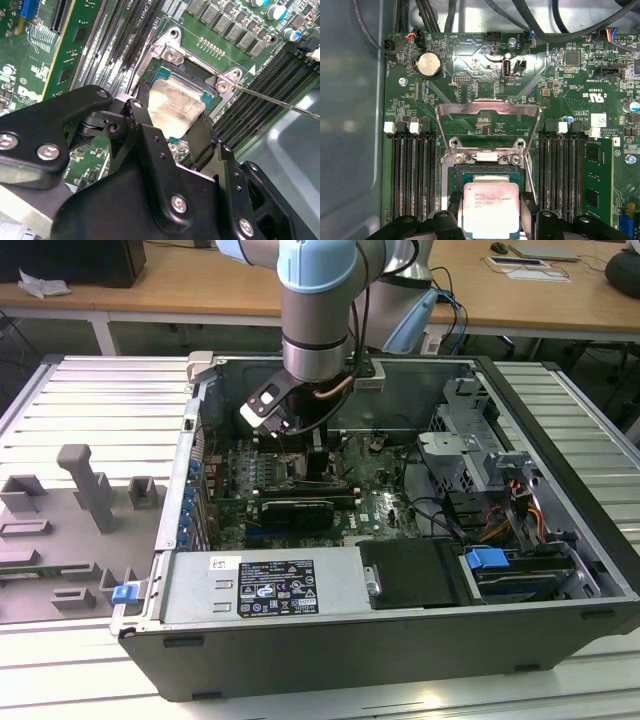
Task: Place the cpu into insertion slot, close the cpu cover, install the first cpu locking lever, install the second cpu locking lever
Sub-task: 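Place the cpu into insertion slot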
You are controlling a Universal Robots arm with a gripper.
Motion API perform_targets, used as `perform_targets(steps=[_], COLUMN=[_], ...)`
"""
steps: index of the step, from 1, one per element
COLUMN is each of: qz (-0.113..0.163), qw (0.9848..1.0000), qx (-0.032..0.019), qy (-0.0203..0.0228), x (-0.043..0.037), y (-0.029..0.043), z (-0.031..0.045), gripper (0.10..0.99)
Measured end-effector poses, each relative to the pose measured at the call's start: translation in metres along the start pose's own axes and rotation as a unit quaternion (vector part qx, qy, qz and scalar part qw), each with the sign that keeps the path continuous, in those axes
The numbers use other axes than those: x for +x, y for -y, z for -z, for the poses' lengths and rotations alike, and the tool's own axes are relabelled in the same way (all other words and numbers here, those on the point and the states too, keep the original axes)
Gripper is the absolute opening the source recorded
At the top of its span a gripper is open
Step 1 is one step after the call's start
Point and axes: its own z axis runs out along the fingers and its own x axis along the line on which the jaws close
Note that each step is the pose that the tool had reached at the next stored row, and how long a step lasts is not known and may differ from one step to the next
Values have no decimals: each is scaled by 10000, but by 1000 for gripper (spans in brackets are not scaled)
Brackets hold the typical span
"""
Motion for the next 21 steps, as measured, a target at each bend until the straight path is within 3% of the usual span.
perform_targets(steps=[17, 21], qz=[-14, -15], qw=[10000, 10000], qx=[0, 0], qy=[29, 21], x=[22, 31], y=[-3, -2], z=[-67, -77], gripper=[541, 616])
